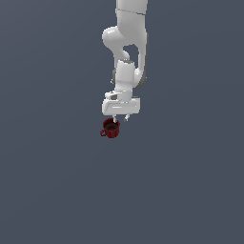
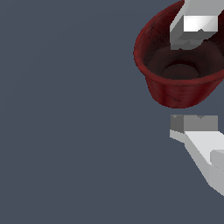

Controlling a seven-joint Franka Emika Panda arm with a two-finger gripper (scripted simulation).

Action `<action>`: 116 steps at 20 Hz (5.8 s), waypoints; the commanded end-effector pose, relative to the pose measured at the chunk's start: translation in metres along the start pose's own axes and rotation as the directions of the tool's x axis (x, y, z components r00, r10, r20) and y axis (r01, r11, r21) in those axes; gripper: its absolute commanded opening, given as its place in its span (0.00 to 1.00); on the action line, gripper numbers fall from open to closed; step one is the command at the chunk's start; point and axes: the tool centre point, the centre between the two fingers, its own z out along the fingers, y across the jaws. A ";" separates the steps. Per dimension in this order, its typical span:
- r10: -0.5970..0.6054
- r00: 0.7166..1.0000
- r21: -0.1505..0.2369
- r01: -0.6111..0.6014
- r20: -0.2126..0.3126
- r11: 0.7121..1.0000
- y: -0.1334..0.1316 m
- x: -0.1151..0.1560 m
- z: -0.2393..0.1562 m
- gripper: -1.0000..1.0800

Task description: Pick up the object and move it to a goal position.

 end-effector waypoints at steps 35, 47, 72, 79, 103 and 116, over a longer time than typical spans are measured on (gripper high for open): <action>-0.031 0.999 -0.039 0.030 -0.017 0.999 0.003 -0.012 0.023 0.00; -0.030 0.999 -0.039 0.029 -0.019 0.999 0.015 -0.002 0.011 0.00; -0.026 0.999 -0.029 0.025 -0.023 0.999 0.080 0.059 -0.053 0.00; -0.026 0.999 -0.030 0.025 -0.023 0.999 0.092 0.069 -0.064 0.00; -0.029 0.999 -0.039 0.028 -0.015 0.999 0.146 0.116 -0.113 0.00; -0.031 0.999 -0.040 0.030 -0.017 0.999 0.161 0.131 -0.126 0.00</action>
